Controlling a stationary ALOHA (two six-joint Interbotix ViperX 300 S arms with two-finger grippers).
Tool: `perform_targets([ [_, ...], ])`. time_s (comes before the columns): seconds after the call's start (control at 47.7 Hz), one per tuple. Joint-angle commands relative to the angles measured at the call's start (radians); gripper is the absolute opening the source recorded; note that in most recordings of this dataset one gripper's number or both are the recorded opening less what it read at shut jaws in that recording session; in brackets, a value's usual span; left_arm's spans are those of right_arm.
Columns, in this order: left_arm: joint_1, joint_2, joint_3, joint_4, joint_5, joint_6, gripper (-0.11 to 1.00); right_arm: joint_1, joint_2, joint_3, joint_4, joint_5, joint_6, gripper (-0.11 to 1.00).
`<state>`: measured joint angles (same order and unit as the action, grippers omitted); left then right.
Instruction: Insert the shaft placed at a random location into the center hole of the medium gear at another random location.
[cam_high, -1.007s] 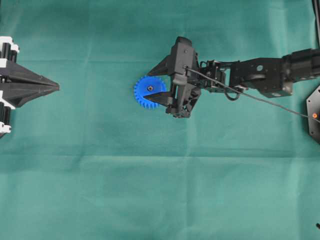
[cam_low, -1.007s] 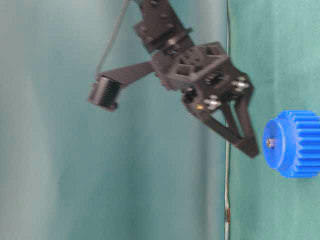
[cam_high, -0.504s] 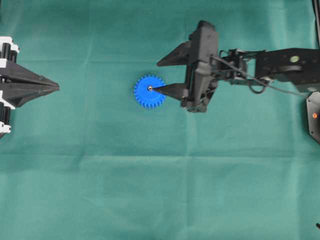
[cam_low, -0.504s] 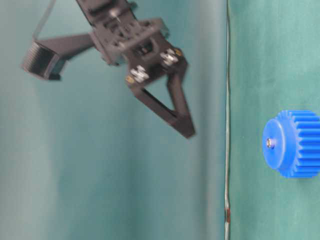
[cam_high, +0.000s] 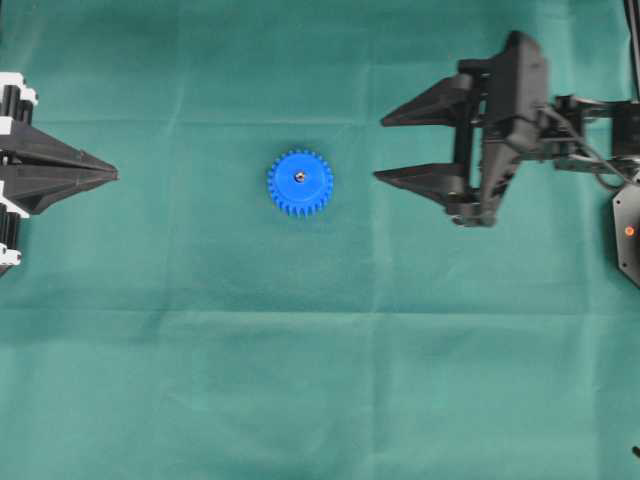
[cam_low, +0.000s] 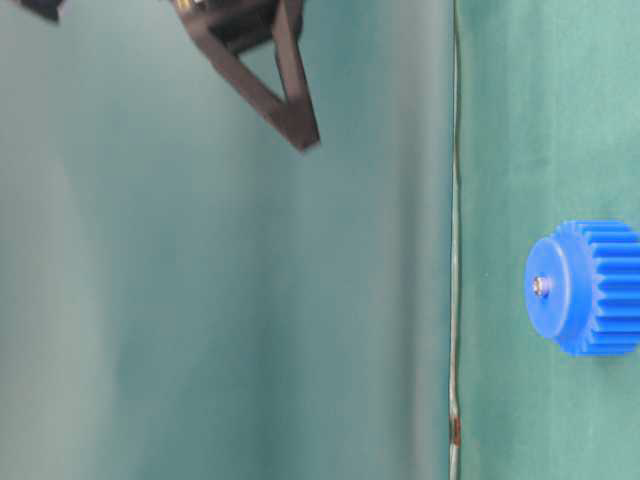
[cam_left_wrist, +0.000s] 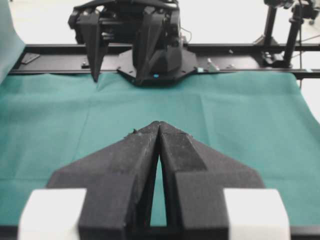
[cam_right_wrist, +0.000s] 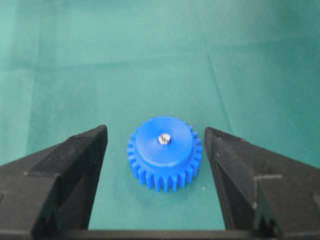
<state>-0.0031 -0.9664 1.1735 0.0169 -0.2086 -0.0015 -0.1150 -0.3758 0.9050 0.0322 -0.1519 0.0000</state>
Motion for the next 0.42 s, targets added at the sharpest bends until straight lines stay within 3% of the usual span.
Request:
perform_targets([
  [0.0, -0.002, 0.002, -0.018, 0.002, -0.005, -0.002, 0.00, -0.002, -0.063, 0.018, 0.003, -0.008, -0.005, 0.79],
  [0.399, -0.002, 0.003, -0.018, 0.002, -0.005, 0.000, 0.00, 0.000, -0.233, 0.120, 0.002, -0.003, -0.005, 0.79],
])
